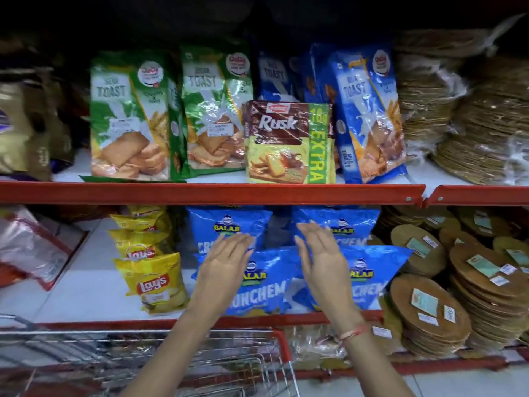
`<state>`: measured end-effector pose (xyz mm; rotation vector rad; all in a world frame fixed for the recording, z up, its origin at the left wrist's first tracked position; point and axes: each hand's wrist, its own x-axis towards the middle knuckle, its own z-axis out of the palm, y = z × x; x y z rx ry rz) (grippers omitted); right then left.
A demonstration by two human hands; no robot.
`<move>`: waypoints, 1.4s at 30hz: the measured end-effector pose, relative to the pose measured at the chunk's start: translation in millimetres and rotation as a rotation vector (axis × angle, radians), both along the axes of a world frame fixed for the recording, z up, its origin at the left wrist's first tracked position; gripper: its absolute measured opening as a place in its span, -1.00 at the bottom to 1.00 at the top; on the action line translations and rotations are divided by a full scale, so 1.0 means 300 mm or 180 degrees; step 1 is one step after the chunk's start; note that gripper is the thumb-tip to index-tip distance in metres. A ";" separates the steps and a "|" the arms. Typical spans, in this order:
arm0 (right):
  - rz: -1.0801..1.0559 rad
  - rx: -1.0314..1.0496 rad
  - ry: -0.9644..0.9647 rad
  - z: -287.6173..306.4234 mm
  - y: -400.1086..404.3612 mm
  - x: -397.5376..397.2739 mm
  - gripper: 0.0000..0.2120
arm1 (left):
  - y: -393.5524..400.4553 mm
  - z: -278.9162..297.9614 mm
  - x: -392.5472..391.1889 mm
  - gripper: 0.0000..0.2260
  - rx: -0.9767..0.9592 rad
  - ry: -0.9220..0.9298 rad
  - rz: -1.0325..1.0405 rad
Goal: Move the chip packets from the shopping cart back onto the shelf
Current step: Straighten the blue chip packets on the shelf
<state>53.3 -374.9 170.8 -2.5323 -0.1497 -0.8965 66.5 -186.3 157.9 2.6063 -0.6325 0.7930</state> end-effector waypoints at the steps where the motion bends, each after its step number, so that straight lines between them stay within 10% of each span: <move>1: 0.0167 -0.0043 -0.0004 0.004 0.078 0.014 -0.74 | 0.079 -0.002 -0.003 -0.61 0.0065 0.0044 0.0109; 15: 0.0735 -0.2680 0.1193 -0.063 0.813 0.164 -0.82 | 0.711 -0.016 0.019 -0.68 0.1685 0.0852 0.1262; 27: 0.0860 -0.2147 0.1266 -0.107 0.920 0.157 -0.69 | 0.862 -0.010 0.045 -0.65 0.1447 0.1006 0.1176; 35: 0.0232 -0.1387 0.0612 -0.021 0.538 0.054 -0.51 | 0.555 0.017 0.063 -0.59 0.0241 0.0709 0.0117; 42: -0.0260 -0.1602 0.1481 -0.040 0.181 0.019 -0.54 | 0.331 -0.014 0.094 -0.74 0.0652 0.1055 0.0017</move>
